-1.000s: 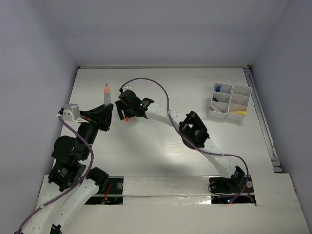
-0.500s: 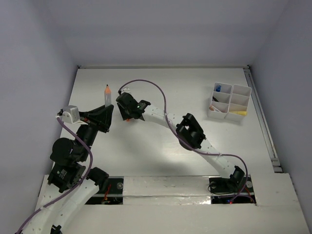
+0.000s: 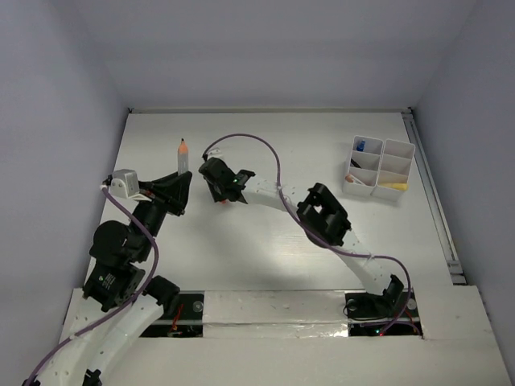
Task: Sort the stationery into containers
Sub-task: Close the pen cap on the pen.
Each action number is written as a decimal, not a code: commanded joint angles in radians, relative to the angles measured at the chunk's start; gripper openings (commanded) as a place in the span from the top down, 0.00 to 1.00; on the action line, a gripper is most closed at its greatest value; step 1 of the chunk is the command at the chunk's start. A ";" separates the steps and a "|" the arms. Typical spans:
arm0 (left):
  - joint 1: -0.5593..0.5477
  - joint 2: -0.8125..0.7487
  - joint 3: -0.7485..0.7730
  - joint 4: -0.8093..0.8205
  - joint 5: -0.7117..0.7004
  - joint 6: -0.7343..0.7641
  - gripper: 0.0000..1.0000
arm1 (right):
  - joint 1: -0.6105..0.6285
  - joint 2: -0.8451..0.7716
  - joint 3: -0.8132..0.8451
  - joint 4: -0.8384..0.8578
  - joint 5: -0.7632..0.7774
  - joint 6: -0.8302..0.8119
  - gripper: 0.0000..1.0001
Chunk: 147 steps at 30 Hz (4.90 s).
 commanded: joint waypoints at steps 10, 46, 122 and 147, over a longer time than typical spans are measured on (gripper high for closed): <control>0.004 0.141 -0.090 0.095 0.094 -0.121 1.00 | -0.151 -0.722 -0.743 0.403 -0.068 0.111 1.00; -0.340 0.780 -0.242 0.778 -0.133 -0.075 1.00 | -0.400 -0.895 -0.986 0.690 -0.389 0.424 1.00; -0.331 0.827 -0.152 0.750 -0.156 -0.084 1.00 | -0.371 -0.960 -1.068 0.799 -0.415 0.406 1.00; -0.331 0.850 -0.130 0.867 -0.224 -0.037 1.00 | -0.278 -1.069 -1.225 0.992 -0.266 0.565 1.00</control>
